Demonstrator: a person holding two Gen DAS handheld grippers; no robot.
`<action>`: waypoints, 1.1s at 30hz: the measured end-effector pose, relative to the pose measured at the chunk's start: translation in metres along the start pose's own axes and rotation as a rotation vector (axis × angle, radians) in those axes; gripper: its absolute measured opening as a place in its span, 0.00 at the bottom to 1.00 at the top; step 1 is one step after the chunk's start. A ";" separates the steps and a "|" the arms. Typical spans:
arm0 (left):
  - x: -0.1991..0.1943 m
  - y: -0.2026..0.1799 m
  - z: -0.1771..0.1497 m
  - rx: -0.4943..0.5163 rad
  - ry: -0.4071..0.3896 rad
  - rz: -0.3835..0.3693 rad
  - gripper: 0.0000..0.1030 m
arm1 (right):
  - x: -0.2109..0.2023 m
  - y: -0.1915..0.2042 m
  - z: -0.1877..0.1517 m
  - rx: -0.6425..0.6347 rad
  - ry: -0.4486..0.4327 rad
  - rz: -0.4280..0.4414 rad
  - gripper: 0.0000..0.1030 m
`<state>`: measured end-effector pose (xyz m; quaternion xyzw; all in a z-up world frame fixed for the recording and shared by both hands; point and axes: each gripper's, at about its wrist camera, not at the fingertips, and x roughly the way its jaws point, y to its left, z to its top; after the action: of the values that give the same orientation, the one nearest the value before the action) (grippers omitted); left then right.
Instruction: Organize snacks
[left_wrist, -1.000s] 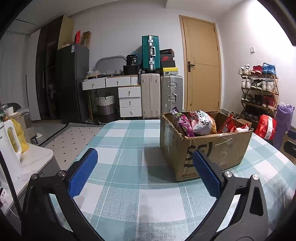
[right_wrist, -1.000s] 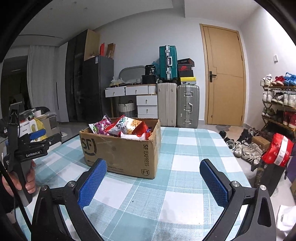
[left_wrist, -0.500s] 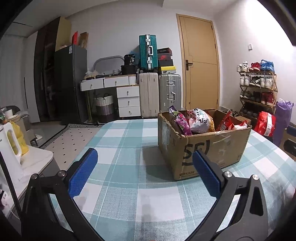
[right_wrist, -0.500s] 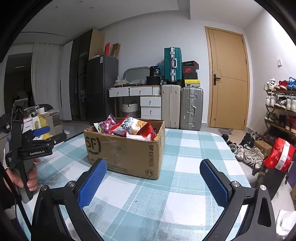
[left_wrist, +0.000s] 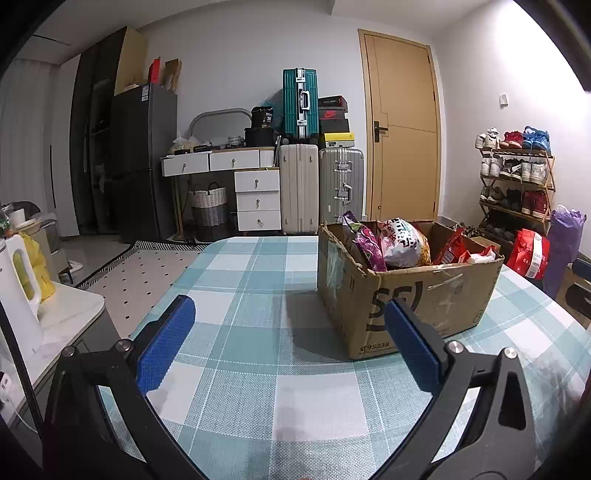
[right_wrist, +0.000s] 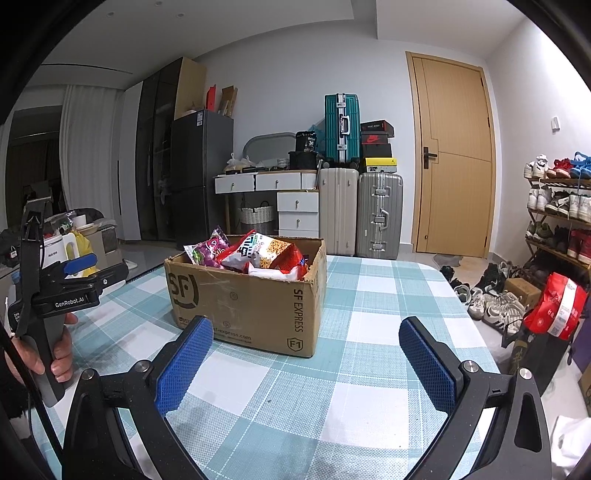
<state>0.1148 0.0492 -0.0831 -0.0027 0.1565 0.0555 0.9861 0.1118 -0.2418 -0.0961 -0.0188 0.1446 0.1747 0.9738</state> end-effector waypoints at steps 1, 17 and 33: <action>0.000 0.000 0.000 0.001 0.001 0.000 0.99 | 0.000 0.000 0.000 0.001 0.000 -0.001 1.00; -0.001 -0.001 0.000 -0.003 0.000 0.001 0.99 | -0.001 0.000 0.000 0.000 -0.001 -0.006 1.00; -0.002 0.000 0.000 -0.003 0.000 -0.001 0.99 | -0.002 -0.001 0.000 -0.001 -0.002 -0.007 1.00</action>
<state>0.1128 0.0486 -0.0822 -0.0043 0.1565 0.0553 0.9861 0.1108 -0.2435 -0.0956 -0.0197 0.1436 0.1713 0.9745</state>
